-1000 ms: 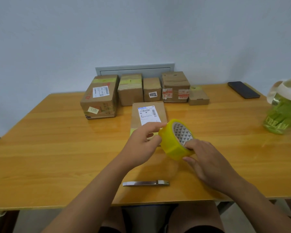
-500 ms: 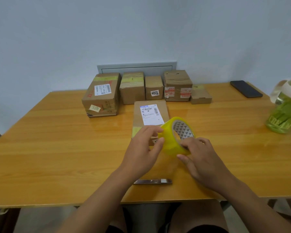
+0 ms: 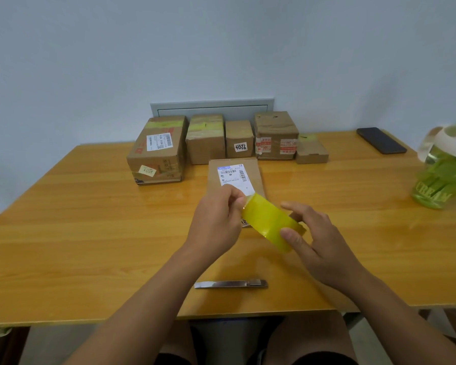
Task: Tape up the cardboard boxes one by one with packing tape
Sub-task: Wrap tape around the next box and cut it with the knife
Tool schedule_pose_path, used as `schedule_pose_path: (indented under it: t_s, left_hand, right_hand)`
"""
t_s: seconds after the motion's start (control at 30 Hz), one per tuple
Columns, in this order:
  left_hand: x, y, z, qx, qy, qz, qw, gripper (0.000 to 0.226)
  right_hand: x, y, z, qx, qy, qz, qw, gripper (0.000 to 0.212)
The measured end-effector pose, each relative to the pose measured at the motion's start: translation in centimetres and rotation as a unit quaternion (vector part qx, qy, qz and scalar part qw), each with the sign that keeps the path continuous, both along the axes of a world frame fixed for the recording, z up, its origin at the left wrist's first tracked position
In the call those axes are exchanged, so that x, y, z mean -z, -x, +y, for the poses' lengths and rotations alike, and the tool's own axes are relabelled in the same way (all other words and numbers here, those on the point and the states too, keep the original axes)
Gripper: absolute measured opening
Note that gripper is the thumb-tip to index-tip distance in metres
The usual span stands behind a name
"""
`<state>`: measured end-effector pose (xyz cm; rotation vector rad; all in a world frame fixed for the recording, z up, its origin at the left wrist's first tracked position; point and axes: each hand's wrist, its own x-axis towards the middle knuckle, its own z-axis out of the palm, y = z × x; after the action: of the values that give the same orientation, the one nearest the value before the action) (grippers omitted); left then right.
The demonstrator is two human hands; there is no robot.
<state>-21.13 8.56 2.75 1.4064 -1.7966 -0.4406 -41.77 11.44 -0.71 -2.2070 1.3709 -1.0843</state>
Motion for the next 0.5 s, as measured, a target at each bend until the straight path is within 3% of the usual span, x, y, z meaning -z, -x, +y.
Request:
schedule_pose_path:
  t_s: [0.23, 0.3, 0.37, 0.5]
  left_hand:
    - [-1.6, -0.4, -0.3, -0.029, -0.088, 0.108, 0.99, 0.019]
    - [-2.3, -0.7, -0.8, -0.04, -0.113, 0.166, 0.979, 0.017]
    - [-3.0, -1.0, -1.4, -0.042, -0.151, 0.233, 0.96, 0.015]
    - [-4.0, -1.6, -2.5, -0.036, -0.188, 0.292, 0.937, 0.014]
  right_hand:
    - [-0.9, -0.5, -0.3, -0.016, 0.001, -0.038, 0.999, 0.096]
    - [-1.4, -0.7, -1.0, -0.011, 0.035, -0.048, 0.998, 0.093]
    - [-2.1, -1.0, -2.0, -0.015, 0.064, -0.072, 0.995, 0.075]
    - [-3.7, -1.5, -3.9, -0.019, 0.066, -0.101, 0.992, 0.062]
